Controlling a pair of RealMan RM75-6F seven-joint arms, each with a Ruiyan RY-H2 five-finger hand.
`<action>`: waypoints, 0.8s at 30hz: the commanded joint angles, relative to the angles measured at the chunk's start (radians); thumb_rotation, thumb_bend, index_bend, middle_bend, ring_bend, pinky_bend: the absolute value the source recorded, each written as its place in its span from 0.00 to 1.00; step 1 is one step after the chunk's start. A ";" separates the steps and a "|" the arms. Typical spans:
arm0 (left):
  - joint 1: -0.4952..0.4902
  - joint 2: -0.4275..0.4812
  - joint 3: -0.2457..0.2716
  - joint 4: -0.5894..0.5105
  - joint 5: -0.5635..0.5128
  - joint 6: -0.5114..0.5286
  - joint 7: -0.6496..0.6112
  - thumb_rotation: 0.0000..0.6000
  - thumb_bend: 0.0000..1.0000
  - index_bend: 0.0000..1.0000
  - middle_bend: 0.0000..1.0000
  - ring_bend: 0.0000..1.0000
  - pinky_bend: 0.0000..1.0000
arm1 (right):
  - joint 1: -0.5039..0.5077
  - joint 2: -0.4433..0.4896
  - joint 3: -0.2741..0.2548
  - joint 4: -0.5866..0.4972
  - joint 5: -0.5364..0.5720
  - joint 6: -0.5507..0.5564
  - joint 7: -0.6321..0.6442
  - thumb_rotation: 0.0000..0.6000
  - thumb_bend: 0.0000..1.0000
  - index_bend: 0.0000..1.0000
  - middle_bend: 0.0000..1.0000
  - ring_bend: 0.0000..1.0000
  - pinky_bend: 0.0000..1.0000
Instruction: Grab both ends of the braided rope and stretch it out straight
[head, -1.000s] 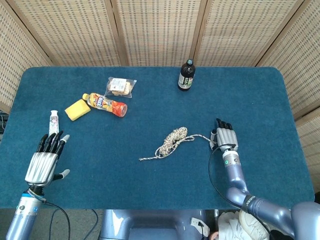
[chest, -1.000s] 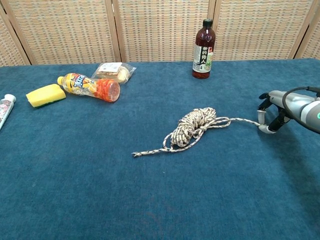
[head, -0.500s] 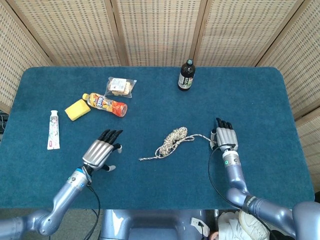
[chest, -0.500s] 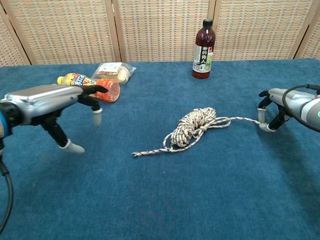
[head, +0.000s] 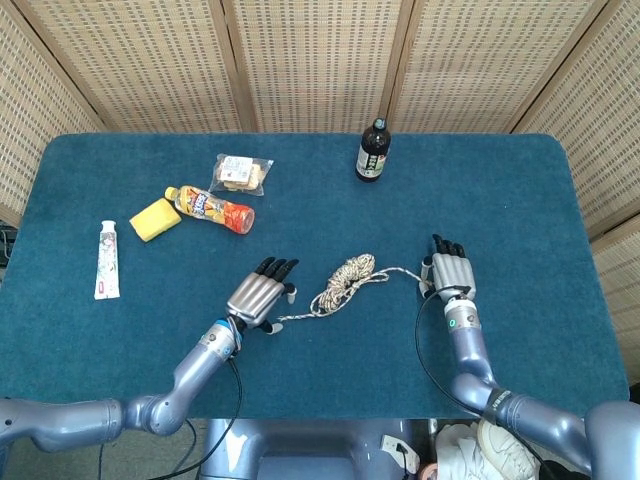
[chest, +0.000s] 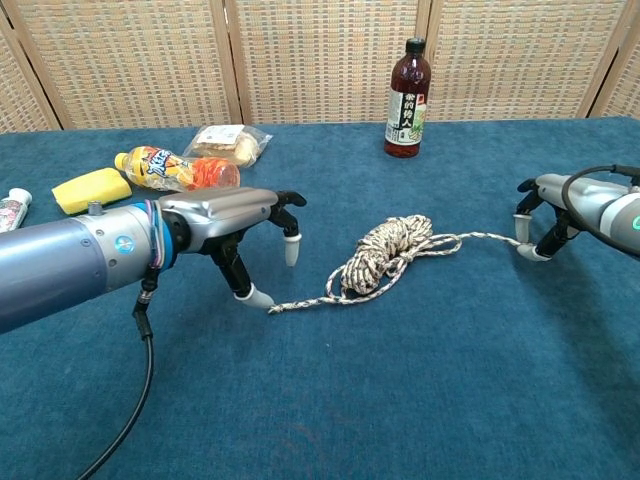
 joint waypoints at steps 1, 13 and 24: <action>-0.054 -0.030 -0.001 0.041 -0.084 -0.021 0.039 1.00 0.21 0.45 0.00 0.00 0.00 | 0.001 0.003 0.002 0.002 0.003 0.000 -0.001 1.00 0.48 0.67 0.00 0.00 0.00; -0.147 -0.060 0.034 0.082 -0.216 -0.016 0.078 1.00 0.24 0.50 0.00 0.00 0.00 | 0.002 0.007 0.001 0.001 0.011 0.000 -0.002 1.00 0.48 0.67 0.00 0.00 0.00; -0.192 -0.069 0.060 0.110 -0.285 -0.007 0.079 1.00 0.30 0.51 0.00 0.00 0.00 | 0.003 0.012 0.001 -0.001 0.012 0.003 -0.001 1.00 0.48 0.67 0.00 0.00 0.00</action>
